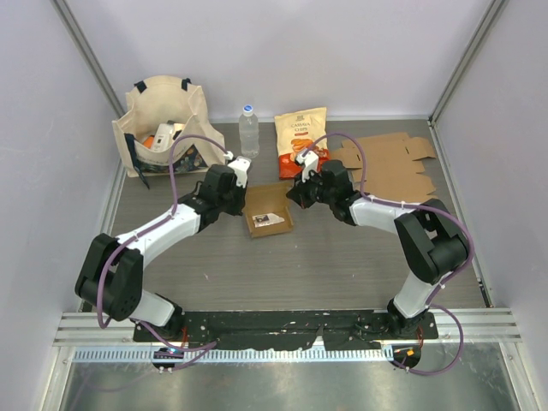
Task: Fold the paper box
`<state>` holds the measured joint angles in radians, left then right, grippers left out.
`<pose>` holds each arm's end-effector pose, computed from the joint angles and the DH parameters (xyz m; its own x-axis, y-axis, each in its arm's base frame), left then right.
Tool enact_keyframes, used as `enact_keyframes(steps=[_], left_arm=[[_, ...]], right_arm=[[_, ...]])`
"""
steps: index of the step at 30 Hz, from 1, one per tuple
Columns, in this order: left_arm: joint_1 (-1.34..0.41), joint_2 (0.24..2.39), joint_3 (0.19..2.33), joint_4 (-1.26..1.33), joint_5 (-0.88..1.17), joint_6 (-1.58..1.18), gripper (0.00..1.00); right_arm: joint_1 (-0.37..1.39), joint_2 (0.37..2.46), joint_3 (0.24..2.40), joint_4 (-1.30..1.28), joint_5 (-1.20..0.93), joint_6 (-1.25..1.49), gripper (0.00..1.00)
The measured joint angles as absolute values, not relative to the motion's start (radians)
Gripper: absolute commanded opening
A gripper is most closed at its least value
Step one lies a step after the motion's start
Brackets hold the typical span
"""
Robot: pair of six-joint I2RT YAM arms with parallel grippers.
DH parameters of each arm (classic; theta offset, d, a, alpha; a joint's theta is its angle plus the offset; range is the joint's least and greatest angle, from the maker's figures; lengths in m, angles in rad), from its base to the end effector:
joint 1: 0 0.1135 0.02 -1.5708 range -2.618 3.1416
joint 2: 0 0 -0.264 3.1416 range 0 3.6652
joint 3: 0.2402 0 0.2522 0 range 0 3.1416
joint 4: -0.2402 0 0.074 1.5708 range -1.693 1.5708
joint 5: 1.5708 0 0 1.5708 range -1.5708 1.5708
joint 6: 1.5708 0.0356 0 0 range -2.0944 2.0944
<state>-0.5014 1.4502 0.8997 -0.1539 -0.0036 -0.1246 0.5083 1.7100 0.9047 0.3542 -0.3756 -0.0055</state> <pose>0.2736 -0.1498 0.2276 -0.6229 0.1997 -0.7564 0.4040 0.9101 -0.0924 0.3134 0.1895 0.1932 -0.3768 -0.2158 -0.9008 -0.7432 0.6508 0.1550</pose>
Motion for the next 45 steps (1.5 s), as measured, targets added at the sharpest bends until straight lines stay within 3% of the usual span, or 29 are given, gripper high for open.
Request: enact_keyframes(steps=[4,8,15,16,19,31,45], left_arm=[[-0.501,1.452,0.906,-0.154,0.003,-0.123,0.22],[-0.501,1.452,0.914,-0.153,0.005,-0.122,0.11],[-0.501,1.452,0.914,-0.152,0.009,-0.123,0.07],[-0.501,1.453,0.914,-0.152,0.009,-0.126,0.00],[-0.503,1.455,0.914,-0.150,-0.014,-0.170,0.00],[-0.620,1.452,0.845,0.050,-0.354,-0.426,0.00],[-0.741,1.431,0.620,0.323,-0.526,-0.589,0.00]], right_arm=[[0.515,1.710,0.904,0.358,-0.370,-0.004,0.01],[0.515,1.710,0.904,0.359,-0.368,-0.004,0.01],[0.521,1.710,0.904,0.360,-0.353,-0.001,0.01],[0.527,1.710,0.904,0.361,-0.334,0.008,0.01],[0.563,1.700,0.896,0.372,-0.233,0.054,0.01],[0.870,1.630,0.833,0.420,0.592,0.338,0.01],[0.940,1.711,0.663,0.753,0.785,0.415,0.01]])
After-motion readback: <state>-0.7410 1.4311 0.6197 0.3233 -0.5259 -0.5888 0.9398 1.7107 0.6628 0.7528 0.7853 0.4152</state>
